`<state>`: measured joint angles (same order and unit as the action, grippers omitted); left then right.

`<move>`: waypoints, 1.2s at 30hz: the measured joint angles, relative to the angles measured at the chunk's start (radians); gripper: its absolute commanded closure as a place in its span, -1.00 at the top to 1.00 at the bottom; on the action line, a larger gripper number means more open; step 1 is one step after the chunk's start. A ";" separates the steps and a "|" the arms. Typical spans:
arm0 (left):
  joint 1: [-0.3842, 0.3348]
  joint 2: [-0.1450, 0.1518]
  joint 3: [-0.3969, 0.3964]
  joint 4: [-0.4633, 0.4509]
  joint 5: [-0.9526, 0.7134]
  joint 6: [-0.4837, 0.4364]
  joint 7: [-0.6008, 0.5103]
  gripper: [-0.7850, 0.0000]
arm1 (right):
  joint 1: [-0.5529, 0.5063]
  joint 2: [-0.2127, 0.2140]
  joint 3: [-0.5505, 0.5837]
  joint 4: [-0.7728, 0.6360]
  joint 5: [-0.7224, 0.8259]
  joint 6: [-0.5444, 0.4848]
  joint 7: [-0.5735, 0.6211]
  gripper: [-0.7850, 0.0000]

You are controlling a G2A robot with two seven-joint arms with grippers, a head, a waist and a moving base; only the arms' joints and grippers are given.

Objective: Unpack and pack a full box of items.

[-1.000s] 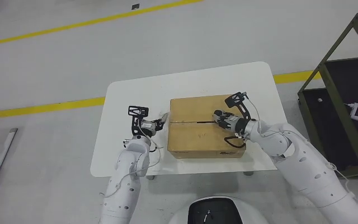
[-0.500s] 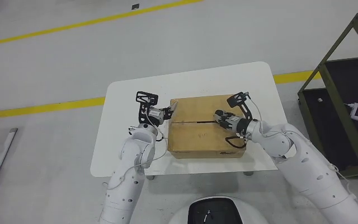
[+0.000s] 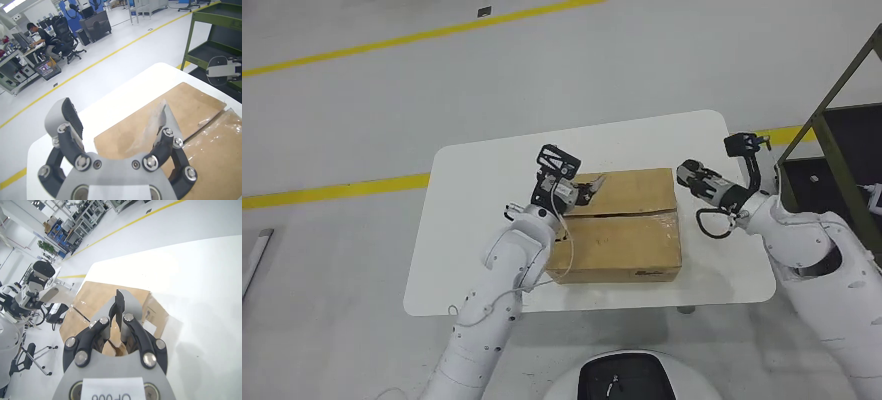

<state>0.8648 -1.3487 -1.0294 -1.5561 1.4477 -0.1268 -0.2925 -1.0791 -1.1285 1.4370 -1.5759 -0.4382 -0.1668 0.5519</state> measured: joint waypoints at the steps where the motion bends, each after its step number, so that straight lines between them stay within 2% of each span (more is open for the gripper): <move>1: -0.005 -0.003 0.012 0.003 0.001 -0.004 0.000 1.00 | -0.007 0.002 0.017 -0.002 0.006 0.002 0.002 -1.00; 14: -0.084 -0.054 0.185 0.032 0.005 -0.049 0.017 1.00 | -0.080 0.023 0.153 -0.020 0.066 0.010 0.023 -1.00; 15: -0.091 -0.058 0.193 0.036 0.007 -0.048 0.020 1.00 | -0.085 0.024 0.161 -0.021 0.082 0.010 0.030 -0.79; 16: -0.095 -0.061 0.198 0.038 0.010 -0.048 0.023 1.00 | -0.088 0.025 0.165 -0.022 0.098 0.011 0.039 -0.66; 18: -0.098 -0.064 0.197 0.035 0.015 -0.044 0.024 1.00 | -0.090 0.026 0.177 -0.019 0.161 0.011 0.073 -0.08; 19: -0.096 -0.064 0.190 0.029 0.013 -0.042 0.021 1.00 | -0.089 0.026 0.183 -0.017 0.192 0.008 0.092 1.00; 23: -0.073 -0.056 0.137 -0.024 0.016 -0.036 -0.004 1.00 | -0.065 0.033 0.199 0.006 0.317 -0.030 0.219 1.00; 28: 0.004 -0.029 0.036 -0.124 0.088 -0.042 -0.065 1.00 | 0.004 0.039 0.184 0.065 0.431 -0.027 0.364 1.00; 33: 0.117 -0.002 -0.073 -0.212 0.207 -0.014 -0.161 1.00 | 0.100 0.044 0.132 0.135 0.480 0.062 0.496 1.00; 36: 0.186 0.010 -0.136 -0.249 0.238 0.000 -0.203 1.00 | 0.160 0.045 0.095 0.143 0.466 0.099 0.531 1.00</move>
<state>1.0508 -1.3389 -1.1659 -1.8050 1.6860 -0.1266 -0.4955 -0.9192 -1.0837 1.5319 -1.4331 0.0281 -0.0679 1.0834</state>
